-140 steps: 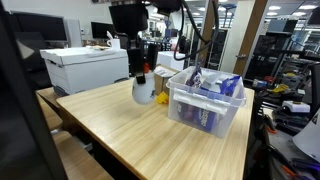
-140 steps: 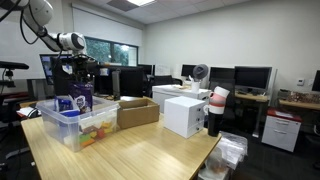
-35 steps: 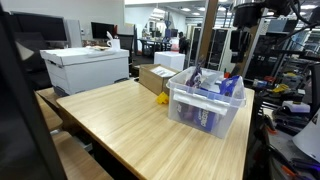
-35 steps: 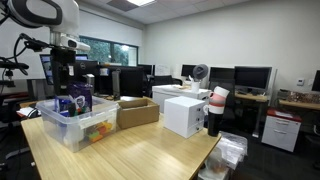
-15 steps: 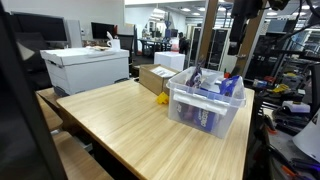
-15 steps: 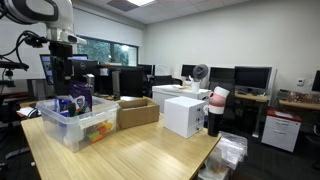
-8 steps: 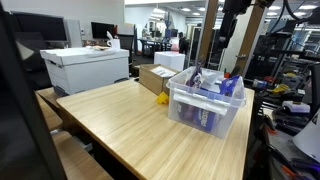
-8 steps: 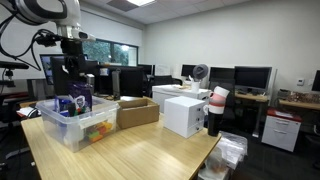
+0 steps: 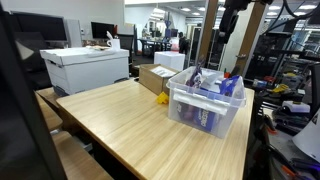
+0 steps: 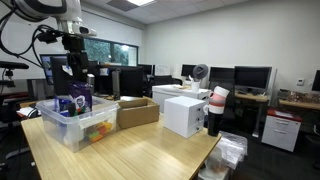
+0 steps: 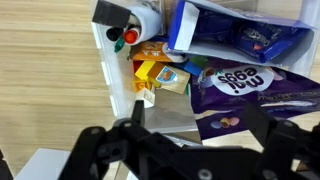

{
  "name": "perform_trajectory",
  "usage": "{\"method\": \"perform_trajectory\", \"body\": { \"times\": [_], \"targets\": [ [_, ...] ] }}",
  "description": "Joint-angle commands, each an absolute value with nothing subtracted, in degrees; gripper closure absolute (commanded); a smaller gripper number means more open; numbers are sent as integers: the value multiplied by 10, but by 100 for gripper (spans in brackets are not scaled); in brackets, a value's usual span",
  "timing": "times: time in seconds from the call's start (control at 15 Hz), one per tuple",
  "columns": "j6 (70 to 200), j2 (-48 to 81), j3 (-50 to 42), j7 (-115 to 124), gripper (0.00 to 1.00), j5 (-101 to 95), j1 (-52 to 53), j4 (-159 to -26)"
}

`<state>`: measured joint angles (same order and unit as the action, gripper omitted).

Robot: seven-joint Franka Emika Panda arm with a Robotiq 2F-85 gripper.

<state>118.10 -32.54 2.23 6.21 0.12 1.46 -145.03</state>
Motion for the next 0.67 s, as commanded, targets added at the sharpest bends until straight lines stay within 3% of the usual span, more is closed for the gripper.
{"method": "perform_trajectory", "body": {
  "times": [0.0,0.6],
  "targets": [
    [1172,-349,16,44,0,2,12,-1460],
    [1103,-388,-2,6,0,-23,3,-1459]
  ]
}}
